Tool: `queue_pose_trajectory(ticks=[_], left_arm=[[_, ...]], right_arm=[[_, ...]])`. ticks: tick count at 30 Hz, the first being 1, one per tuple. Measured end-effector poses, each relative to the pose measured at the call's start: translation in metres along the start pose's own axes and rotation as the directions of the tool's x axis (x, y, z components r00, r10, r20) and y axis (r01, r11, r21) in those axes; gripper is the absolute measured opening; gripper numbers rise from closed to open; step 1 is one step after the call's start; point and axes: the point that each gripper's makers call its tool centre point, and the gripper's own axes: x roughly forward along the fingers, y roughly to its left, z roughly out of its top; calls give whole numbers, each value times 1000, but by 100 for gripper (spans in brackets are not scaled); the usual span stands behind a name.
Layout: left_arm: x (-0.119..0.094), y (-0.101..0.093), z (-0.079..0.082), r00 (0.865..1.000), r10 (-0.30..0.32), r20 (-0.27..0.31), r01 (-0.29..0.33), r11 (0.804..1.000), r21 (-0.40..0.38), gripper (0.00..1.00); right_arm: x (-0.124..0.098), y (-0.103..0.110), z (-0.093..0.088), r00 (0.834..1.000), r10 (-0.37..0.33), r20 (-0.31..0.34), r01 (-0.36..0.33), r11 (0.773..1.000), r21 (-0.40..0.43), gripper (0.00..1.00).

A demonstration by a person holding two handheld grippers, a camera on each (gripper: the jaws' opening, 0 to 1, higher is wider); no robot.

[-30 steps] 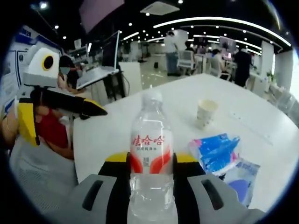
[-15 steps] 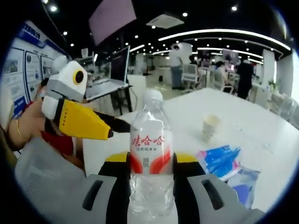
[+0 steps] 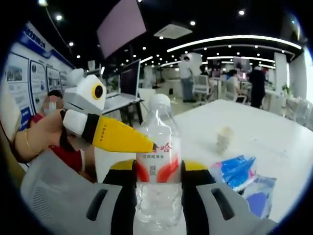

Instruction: Arrange the tabletop items into an orderly group along one side of the table until the central work area is clear of visible clutter.

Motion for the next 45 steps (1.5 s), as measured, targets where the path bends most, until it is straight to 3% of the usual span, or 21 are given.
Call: queue_pose_trajectory(ticks=[12, 19, 28, 35, 40, 45], left_arm=[[-1, -4, -2, 1000, -13, -4, 13, 1000, 3, 40], [0, -4, -2, 1000, -19, -5, 19, 1000, 0, 38], [0, -11, -3, 997, -50, -59, 56, 993, 105, 36], [-1, -18, -4, 987, -72, -145, 104, 969, 225, 35], [-1, -23, -5, 972, -94, -215, 159, 937, 311, 35], [-3, -32, -5, 950, -160, -267, 253, 896, 366, 35]], right_arm=[[-3, 7, 10, 999, -7, 40, 8, 1000, -26, 34], [-3, 8, 7, 999, -3, 39, 4, 1000, -27, 35], [-4, 7, 4, 999, 10, 30, -9, 999, -46, 36], [-7, 7, 4, 998, 53, 37, -52, 998, -26, 37], [-10, 10, 5, 995, 90, 41, -88, 995, -40, 38], [-14, 14, 7, 988, 144, 59, -142, 989, -45, 40]])
